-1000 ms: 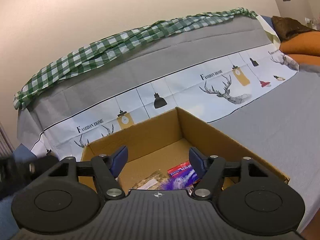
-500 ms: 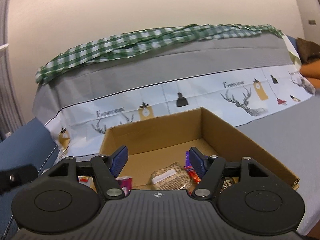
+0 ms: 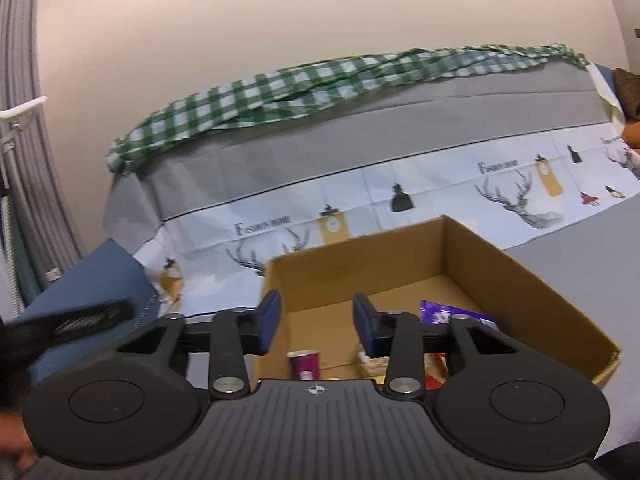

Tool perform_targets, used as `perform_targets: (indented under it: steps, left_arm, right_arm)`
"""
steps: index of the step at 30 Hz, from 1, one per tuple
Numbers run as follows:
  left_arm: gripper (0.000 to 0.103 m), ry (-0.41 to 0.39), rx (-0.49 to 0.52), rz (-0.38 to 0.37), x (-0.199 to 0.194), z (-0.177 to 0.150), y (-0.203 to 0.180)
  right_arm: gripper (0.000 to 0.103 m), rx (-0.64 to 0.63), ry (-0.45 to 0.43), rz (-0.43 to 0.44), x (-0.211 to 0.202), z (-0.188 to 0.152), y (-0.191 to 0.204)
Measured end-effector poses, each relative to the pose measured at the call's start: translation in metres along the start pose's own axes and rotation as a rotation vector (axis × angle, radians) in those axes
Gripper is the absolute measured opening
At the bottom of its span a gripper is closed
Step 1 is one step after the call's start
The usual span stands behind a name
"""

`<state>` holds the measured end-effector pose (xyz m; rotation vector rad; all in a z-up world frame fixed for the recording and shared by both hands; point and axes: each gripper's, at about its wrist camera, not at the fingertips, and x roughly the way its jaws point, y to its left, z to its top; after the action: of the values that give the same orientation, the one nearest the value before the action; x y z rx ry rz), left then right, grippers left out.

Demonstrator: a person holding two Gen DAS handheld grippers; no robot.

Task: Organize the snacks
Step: 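Move the left tool to the pile and grasp the cream wafer bag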

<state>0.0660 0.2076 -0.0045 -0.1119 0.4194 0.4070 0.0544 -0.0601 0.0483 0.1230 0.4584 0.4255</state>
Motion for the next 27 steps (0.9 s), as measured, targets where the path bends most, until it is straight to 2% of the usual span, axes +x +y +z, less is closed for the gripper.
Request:
perform_targets:
  steps: [2, 3, 4, 5, 7, 11, 15, 17, 20, 25, 27]
  left_arm:
    - [0.048, -0.016, 0.054, 0.075, 0.025, -0.01, 0.002]
    - [0.048, 0.029, 0.065, 0.112, 0.039, -0.017, 0.005]
    - [0.048, 0.119, 0.042, 0.148, 0.057, -0.022, 0.01]
    - [0.048, 0.172, 0.008, 0.168, 0.069, -0.027, 0.016]
    - [0.049, 0.262, 0.01, 0.238, 0.094, -0.032, 0.022]
    - [0.05, 0.277, 0.074, 0.342, 0.125, -0.034, 0.027]
    - [0.06, 0.364, 0.08, 0.422, 0.158, -0.041, 0.039]
    - [0.061, 0.413, 0.07, 0.472, 0.174, -0.047, 0.048]
    - [0.06, 0.442, 0.092, 0.484, 0.187, -0.052, 0.05]
    - [0.059, 0.463, 0.053, 0.495, 0.197, -0.054, 0.057]
    - [0.051, 0.466, 0.057, 0.498, 0.199, -0.054, 0.059]
  right_arm:
    - [0.034, -0.021, 0.004, 0.016, 0.001, -0.001, 0.007]
    - [0.034, -0.032, 0.009, 0.022, 0.001, -0.003, 0.01]
    - [0.034, -0.041, 0.013, 0.027, 0.002, -0.004, 0.013]
    - [0.034, -0.048, 0.018, 0.03, 0.003, -0.005, 0.015]
    - [0.034, -0.055, 0.032, 0.041, 0.006, -0.005, 0.019]
    - [0.034, -0.059, 0.058, 0.057, 0.013, -0.006, 0.025]
    - [0.034, -0.079, 0.08, 0.047, 0.017, -0.012, 0.031]
    - [0.034, -0.084, 0.09, 0.048, 0.02, -0.015, 0.033]
    - [0.034, -0.093, 0.105, 0.053, 0.023, -0.019, 0.038]
    - [0.034, -0.117, 0.121, 0.036, 0.03, -0.026, 0.045]
    - [0.034, -0.118, 0.132, 0.032, 0.033, -0.028, 0.046]
